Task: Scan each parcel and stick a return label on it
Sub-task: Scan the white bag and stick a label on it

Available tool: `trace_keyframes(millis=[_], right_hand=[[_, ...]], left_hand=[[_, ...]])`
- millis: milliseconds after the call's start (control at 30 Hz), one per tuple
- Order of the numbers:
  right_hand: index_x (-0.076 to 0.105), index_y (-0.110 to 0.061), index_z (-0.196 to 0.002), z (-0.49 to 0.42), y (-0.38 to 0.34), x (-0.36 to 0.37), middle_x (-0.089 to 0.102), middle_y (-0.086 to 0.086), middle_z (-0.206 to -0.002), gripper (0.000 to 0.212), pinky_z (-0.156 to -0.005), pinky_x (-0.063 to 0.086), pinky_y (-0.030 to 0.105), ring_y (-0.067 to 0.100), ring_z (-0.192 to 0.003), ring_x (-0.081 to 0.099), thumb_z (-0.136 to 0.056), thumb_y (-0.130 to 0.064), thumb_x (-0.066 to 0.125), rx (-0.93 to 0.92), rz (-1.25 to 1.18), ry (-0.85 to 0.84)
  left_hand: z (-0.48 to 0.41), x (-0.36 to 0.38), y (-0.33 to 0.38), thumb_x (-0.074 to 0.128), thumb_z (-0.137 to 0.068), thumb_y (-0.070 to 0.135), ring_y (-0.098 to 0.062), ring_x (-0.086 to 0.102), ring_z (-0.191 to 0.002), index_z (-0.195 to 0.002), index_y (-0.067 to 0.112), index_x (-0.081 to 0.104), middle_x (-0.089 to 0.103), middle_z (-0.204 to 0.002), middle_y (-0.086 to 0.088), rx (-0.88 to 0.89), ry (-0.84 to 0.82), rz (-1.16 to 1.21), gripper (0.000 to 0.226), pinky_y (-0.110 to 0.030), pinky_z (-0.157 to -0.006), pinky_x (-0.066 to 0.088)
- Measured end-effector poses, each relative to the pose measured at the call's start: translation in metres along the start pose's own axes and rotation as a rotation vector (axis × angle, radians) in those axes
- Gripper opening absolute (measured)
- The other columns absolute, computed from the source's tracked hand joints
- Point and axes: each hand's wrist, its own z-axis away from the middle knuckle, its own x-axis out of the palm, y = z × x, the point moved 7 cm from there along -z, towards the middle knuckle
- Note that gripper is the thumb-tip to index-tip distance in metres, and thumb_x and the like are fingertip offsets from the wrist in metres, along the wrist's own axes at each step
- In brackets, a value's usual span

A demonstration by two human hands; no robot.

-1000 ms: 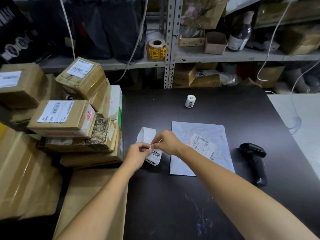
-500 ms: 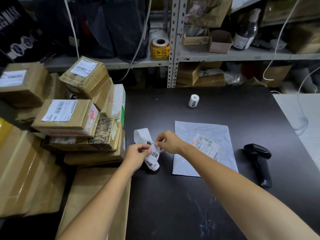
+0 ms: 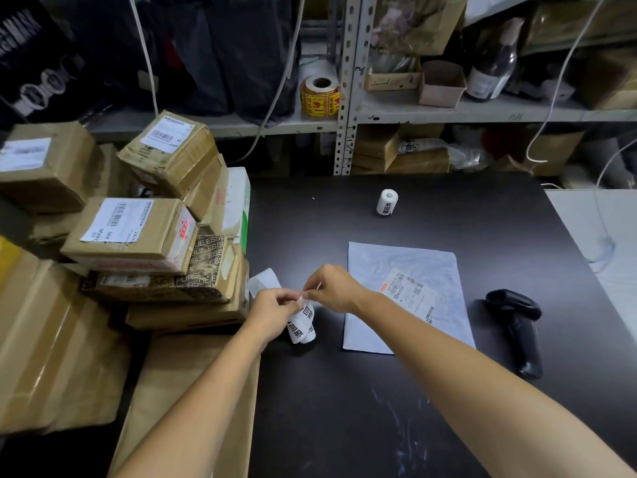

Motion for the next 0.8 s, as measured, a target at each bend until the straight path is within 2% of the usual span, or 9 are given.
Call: trace_keyframes(millis=[167, 333, 467, 533, 633, 733, 800], right_hand=[[0.071, -0.004, -0.095, 0.001, -0.005, 0.004, 0.071, 0.015, -0.094, 0.024, -0.081, 0.054, 0.045, 0.031, -0.091, 0.064, -0.09, -0.013, 0.05, 0.033, 0.061, -0.013], [0.07, -0.003, -0.1, 0.001, -0.004, 0.004, 0.071, 0.015, -0.096, 0.026, -0.081, 0.054, 0.044, 0.031, -0.091, 0.063, -0.092, -0.012, 0.047, 0.054, 0.036, 0.002], [0.066, 0.002, -0.089, -0.002, 0.008, 0.008, 0.07, 0.018, -0.086, 0.023, -0.075, 0.057, 0.045, 0.032, -0.081, 0.067, -0.089, -0.01, 0.046, 0.112, -0.054, 0.007], [0.063, 0.004, -0.088, -0.002, 0.018, 0.006, 0.07, 0.017, -0.08, 0.021, -0.07, 0.059, 0.04, 0.025, -0.071, 0.07, -0.089, -0.008, 0.046, 0.163, -0.172, 0.032], [0.067, -0.007, -0.092, 0.001, 0.026, -0.002, 0.071, 0.007, -0.083, 0.019, -0.068, 0.056, 0.03, 0.016, -0.069, 0.071, -0.088, -0.012, 0.05, 0.163, -0.198, 0.097], [0.064, -0.016, -0.104, 0.008, 0.03, -0.019, 0.065, 0.001, -0.098, 0.026, -0.077, 0.055, 0.036, 0.026, -0.083, 0.069, -0.087, -0.007, 0.047, 0.139, -0.291, 0.198], [0.066, -0.018, -0.103, 0.015, 0.036, -0.031, 0.063, 0.002, -0.102, 0.031, -0.079, 0.056, 0.04, 0.03, -0.086, 0.066, -0.087, -0.004, 0.044, 0.15, -0.324, 0.25]], left_hand=[[-0.002, 0.002, 0.001, 0.07, -0.087, 0.007, 0.003, 0.062, -0.071, -0.094, 0.015, 0.072, 0.07, -0.081, 0.008, -0.004, 0.025, -0.023, 0.011, -0.002, -0.057, 0.043], [-0.003, 0.002, 0.0, 0.069, -0.088, 0.009, -0.001, 0.063, -0.076, -0.101, 0.014, 0.072, 0.07, -0.085, 0.007, -0.013, 0.048, -0.012, 0.014, -0.003, -0.059, 0.044], [-0.003, 0.003, -0.001, 0.07, -0.087, 0.008, -0.002, 0.063, -0.079, -0.103, 0.013, 0.072, 0.07, -0.091, 0.005, -0.023, 0.048, -0.017, 0.016, -0.004, -0.061, 0.045], [-0.003, 0.001, -0.002, 0.07, -0.087, 0.009, -0.004, 0.064, -0.082, -0.1, 0.016, 0.072, 0.07, -0.092, 0.005, -0.026, 0.052, -0.028, 0.015, -0.007, -0.065, 0.045], [-0.004, -0.003, -0.005, 0.069, -0.087, 0.009, -0.002, 0.063, -0.08, -0.097, 0.019, 0.071, 0.069, -0.087, 0.009, -0.033, 0.072, -0.038, 0.015, -0.008, -0.065, 0.044], [-0.005, -0.004, -0.011, 0.067, -0.088, 0.005, -0.008, 0.062, -0.078, -0.1, 0.014, 0.07, 0.068, -0.087, 0.003, -0.062, 0.093, -0.063, 0.015, -0.012, -0.065, 0.045], [-0.005, -0.005, -0.015, 0.066, -0.088, 0.003, -0.008, 0.06, -0.076, -0.1, 0.013, 0.069, 0.067, -0.085, 0.002, -0.077, 0.112, -0.078, 0.015, -0.011, -0.063, 0.044]])
